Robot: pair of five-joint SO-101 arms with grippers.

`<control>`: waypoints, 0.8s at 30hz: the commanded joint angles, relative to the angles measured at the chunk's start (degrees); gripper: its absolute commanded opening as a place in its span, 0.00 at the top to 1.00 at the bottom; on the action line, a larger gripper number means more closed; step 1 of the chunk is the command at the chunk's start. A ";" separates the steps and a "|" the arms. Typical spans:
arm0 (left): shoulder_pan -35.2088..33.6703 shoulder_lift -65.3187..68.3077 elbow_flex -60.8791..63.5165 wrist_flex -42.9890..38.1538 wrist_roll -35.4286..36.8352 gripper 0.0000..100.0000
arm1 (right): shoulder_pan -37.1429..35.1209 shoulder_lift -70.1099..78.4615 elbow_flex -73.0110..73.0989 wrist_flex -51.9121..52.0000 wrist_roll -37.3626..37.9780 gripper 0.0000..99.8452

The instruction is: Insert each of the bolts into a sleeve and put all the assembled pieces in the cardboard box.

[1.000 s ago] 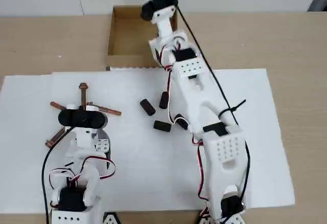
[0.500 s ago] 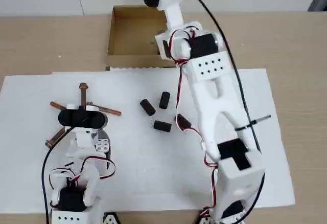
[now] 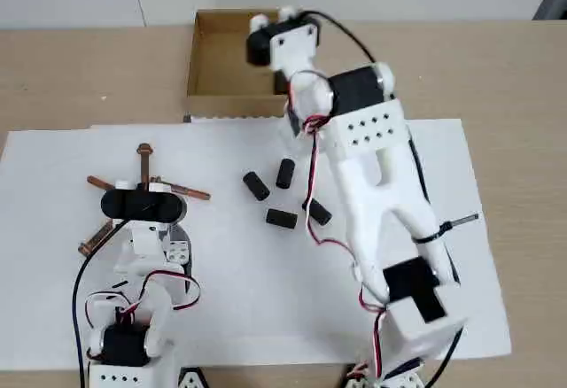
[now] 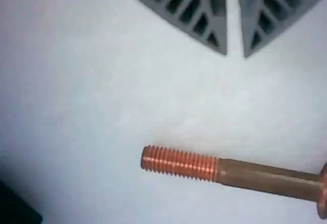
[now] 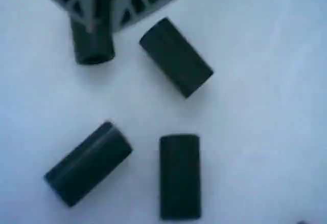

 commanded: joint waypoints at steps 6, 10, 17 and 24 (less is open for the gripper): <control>-0.26 -0.53 -0.22 -0.09 -0.44 0.99 | -3.03 -14.29 21.98 -1.10 3.52 1.00; -0.26 -0.53 -0.22 -0.09 -0.44 0.99 | -2.24 -16.31 29.71 -4.79 7.38 0.99; -0.26 -0.53 -0.22 -0.09 -0.44 0.99 | 0.31 -14.20 35.87 -13.93 14.51 0.87; -0.09 -0.53 -0.22 -0.09 -0.44 0.99 | 1.80 -7.25 36.75 -19.74 18.99 0.87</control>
